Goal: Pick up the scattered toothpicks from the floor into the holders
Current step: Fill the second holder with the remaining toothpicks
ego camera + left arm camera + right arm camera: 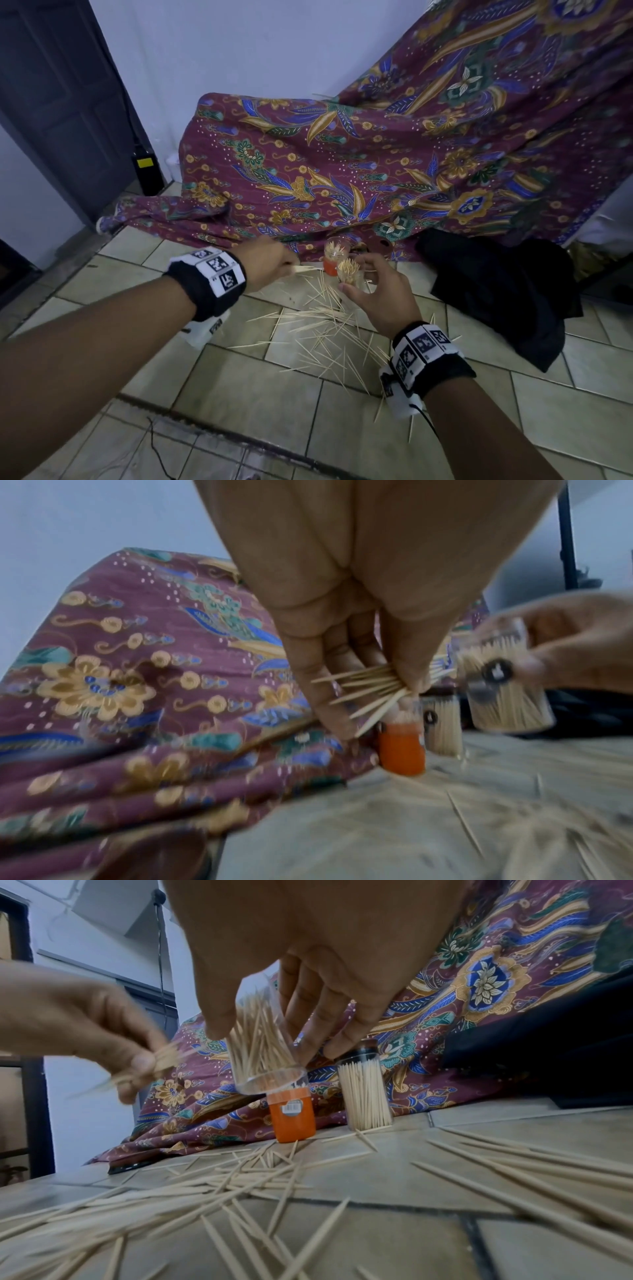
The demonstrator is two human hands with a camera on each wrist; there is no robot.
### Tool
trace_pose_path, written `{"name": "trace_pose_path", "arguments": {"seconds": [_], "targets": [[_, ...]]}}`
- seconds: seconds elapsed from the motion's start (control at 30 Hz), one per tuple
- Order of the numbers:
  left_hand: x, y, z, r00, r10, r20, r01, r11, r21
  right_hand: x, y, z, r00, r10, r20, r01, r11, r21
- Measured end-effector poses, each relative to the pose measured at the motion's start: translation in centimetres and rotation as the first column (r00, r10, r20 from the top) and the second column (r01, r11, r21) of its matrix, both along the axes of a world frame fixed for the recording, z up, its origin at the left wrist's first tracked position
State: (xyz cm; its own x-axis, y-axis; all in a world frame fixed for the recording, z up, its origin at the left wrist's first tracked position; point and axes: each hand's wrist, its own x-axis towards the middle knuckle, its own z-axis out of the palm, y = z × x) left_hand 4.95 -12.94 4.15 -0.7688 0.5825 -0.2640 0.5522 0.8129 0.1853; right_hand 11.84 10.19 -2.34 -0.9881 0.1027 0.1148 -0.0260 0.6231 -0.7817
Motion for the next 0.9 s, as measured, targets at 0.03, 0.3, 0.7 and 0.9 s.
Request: {"name": "trace_pose_path", "arguments": {"seconds": [0.03,0.3,0.7,0.9], "targets": [[-0.4,0.0,0.9,1.0,-0.026,0.002,0.025,0.999,0.034,-0.1,-0.1,0.1,1.0,0.002,-0.004,-0.002,1.0,0.007],[-2.6,3.2,6.1,0.951,-0.309,-0.005,0.304,0.939,-0.164,-0.9,-1.1,0.2,0.999,0.037,-0.026,-0.035,0.998,0.051],[-2.5,9.1,6.3,0.93,-0.366,-0.013,0.327,0.846,-0.422,-1.0,-2.3,0.2,0.997,0.052,-0.054,-0.046,0.993,0.107],[-3.2,9.3,6.5,0.954,-0.296,0.059,0.299,0.903,-0.307,-1.0,-2.3,0.1,0.997,0.042,-0.062,-0.036,0.995,0.094]]}}
